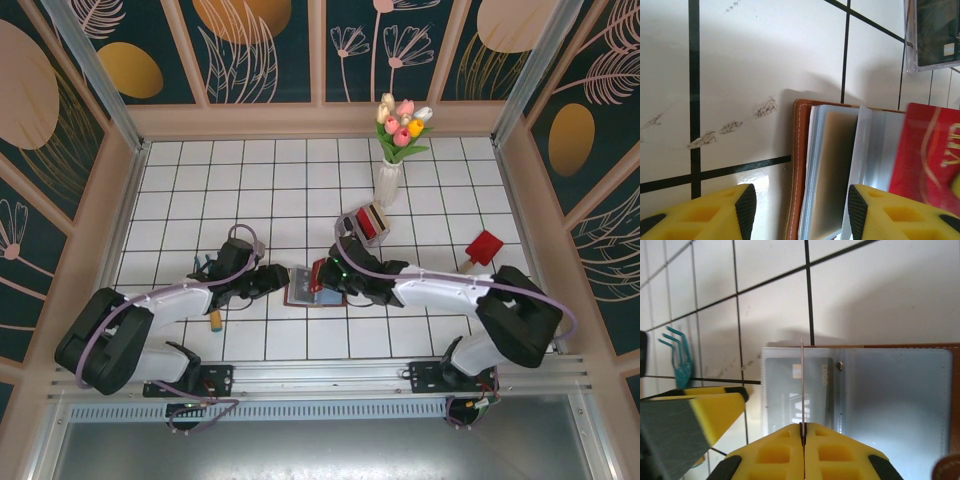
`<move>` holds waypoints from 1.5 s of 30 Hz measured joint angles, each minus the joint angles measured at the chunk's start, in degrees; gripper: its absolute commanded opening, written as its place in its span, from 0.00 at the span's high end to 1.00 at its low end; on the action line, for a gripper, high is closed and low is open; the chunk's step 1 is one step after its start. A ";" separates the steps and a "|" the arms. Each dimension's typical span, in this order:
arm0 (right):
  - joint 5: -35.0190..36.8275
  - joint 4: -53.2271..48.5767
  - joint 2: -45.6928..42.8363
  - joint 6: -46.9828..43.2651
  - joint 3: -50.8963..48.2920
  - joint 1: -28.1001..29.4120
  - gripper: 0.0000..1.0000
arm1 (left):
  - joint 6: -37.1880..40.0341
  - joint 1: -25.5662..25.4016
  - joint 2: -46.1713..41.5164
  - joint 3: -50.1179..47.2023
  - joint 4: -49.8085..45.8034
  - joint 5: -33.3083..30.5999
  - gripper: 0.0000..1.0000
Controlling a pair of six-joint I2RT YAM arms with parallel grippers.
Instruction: Put the credit cards into the card holder
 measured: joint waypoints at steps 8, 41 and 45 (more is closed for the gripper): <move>-1.29 3.93 -0.15 0.26 -4.00 -0.94 0.93 | 0.35 0.00 1.95 1.09 0.92 2.73 0.42; -5.62 23.39 7.28 8.83 -10.14 -2.49 0.96 | 2.10 -0.90 7.76 3.02 1.16 1.01 0.76; -5.16 20.92 4.44 8.83 -10.40 -2.49 0.96 | 1.03 -1.79 7.67 2.99 1.38 0.87 0.77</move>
